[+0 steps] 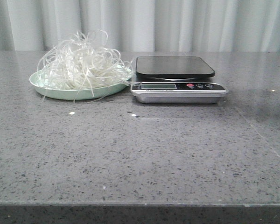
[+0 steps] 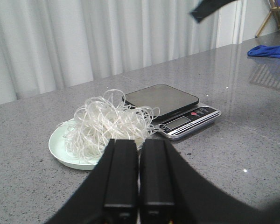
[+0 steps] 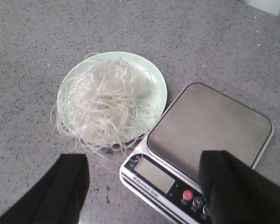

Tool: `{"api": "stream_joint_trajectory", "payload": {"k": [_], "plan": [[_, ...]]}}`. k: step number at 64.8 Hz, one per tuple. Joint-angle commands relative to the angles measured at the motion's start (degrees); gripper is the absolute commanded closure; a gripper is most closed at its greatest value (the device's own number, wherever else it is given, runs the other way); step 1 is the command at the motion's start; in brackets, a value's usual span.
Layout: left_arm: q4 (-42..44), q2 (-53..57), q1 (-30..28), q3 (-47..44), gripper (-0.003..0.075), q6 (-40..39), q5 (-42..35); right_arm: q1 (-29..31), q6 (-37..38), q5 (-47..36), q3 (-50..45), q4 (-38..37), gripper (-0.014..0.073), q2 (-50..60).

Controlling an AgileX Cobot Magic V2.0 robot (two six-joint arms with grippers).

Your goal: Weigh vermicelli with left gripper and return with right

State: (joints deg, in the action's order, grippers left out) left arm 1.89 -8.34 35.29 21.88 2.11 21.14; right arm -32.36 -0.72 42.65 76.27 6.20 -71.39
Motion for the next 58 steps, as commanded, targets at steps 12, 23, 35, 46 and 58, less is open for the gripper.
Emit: {"api": "stream_joint_trajectory", "payload": {"k": [12,23,35,46,58], "plan": [[-0.4,-0.7,0.4,1.5,0.0588,-0.5,-4.6,0.2,-0.3,-17.3,-25.9,-0.5,0.0004,26.2],[-0.4,-0.7,0.4,1.5,0.0588,-0.5,-4.6,0.2,-0.3,-20.8,-40.2,-1.1,0.0004,40.8],[-0.4,-0.7,0.4,1.5,0.0588,-0.5,-4.5,0.2,-0.3,-26.5,-51.6,-1.1,0.0004,57.5],[-0.4,-0.7,0.4,1.5,0.0588,-0.5,-4.5,0.2,-0.3,-27.9,-57.3,-1.1,0.0004,66.9],[-0.4,-0.7,0.4,1.5,0.0588,-0.5,-4.5,0.2,-0.3,-29.7,-58.1,-1.1,0.0256,67.9]]}}
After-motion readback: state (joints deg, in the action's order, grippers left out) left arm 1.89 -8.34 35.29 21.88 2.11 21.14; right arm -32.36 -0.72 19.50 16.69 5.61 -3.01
